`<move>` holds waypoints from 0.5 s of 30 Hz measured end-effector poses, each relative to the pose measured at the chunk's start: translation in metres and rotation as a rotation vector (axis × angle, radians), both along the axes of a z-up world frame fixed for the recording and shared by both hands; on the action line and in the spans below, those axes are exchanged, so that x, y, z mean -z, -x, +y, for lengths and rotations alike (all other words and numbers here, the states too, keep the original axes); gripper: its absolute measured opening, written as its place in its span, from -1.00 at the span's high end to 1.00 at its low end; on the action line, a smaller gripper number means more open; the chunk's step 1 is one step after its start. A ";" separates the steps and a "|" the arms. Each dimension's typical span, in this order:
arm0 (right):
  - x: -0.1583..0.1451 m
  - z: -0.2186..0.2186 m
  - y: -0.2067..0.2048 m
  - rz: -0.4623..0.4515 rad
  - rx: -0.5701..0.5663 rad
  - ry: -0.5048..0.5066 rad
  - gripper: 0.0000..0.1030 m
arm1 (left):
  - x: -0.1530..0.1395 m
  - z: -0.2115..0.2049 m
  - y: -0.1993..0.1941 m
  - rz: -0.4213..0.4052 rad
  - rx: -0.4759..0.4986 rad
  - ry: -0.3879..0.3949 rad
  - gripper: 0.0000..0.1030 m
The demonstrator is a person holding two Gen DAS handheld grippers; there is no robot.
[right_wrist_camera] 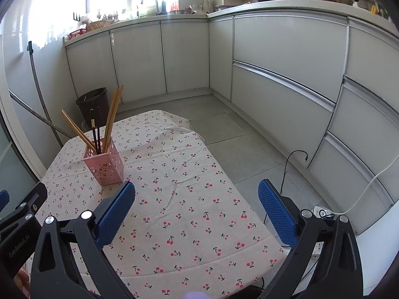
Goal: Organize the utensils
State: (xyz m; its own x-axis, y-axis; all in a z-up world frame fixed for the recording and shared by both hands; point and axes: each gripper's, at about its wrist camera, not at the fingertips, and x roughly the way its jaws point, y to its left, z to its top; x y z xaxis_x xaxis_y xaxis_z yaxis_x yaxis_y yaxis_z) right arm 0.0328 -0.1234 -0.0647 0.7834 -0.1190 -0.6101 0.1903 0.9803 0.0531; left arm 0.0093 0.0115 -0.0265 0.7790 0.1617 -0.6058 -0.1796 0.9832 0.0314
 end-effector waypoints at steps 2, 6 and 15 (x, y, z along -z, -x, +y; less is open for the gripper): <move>0.000 0.000 0.000 0.000 0.001 0.001 -0.87 | 0.000 0.000 0.000 0.002 0.001 -0.002 -0.86; 0.000 0.000 0.000 0.000 0.002 -0.001 -0.87 | 0.000 0.000 0.000 0.003 0.000 0.000 -0.86; 0.003 0.001 0.000 0.003 0.003 0.002 -0.87 | 0.001 -0.001 -0.001 0.007 -0.003 -0.003 -0.86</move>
State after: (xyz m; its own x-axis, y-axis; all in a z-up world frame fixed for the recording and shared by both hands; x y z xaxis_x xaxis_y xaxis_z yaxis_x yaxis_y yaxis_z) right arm 0.0332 -0.1219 -0.0672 0.7809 -0.1220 -0.6126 0.1930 0.9799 0.0509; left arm 0.0101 0.0109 -0.0277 0.7741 0.1664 -0.6108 -0.1828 0.9825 0.0359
